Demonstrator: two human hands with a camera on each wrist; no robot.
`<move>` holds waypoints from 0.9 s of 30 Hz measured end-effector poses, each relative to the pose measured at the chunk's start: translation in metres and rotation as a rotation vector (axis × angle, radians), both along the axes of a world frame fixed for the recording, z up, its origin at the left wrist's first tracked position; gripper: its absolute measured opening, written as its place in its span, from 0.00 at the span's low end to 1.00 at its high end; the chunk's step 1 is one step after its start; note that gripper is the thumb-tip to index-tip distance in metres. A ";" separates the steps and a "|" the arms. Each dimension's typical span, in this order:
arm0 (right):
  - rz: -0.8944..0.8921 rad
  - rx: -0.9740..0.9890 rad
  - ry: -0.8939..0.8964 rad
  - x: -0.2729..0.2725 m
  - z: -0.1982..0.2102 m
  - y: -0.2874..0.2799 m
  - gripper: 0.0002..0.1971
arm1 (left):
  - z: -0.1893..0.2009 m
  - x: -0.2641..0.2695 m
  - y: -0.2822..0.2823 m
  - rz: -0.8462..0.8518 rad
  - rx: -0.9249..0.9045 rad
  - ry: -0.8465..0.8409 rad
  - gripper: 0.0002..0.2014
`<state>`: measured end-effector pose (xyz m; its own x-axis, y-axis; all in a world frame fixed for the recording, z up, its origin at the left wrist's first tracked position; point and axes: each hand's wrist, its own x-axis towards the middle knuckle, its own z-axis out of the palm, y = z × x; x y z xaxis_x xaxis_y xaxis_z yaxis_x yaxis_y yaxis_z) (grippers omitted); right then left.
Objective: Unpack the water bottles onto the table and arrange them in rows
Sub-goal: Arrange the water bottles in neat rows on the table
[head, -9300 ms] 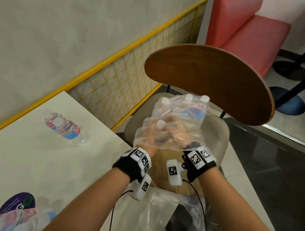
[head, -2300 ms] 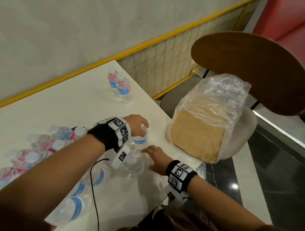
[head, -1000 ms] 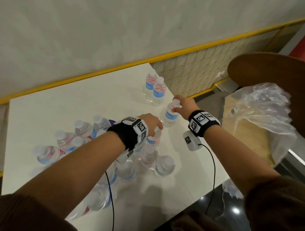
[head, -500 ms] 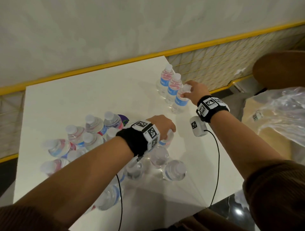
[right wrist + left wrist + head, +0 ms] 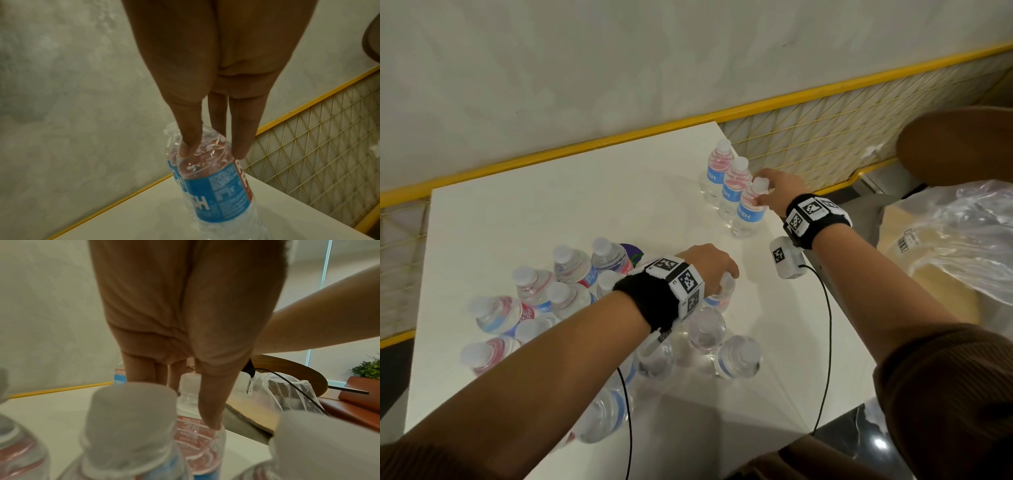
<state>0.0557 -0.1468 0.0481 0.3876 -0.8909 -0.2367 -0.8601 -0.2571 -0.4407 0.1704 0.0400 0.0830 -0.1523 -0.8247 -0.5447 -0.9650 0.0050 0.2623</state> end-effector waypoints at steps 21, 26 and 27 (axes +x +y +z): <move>0.256 0.091 0.060 -0.036 0.032 0.083 0.21 | -0.011 0.002 -0.005 -0.040 -0.034 0.004 0.23; 0.604 0.365 0.129 -0.060 0.052 0.181 0.21 | -0.007 -0.005 -0.012 -0.062 -0.058 -0.005 0.24; 0.644 0.339 0.167 -0.063 0.048 0.195 0.24 | -0.007 -0.007 -0.015 -0.059 -0.063 0.001 0.24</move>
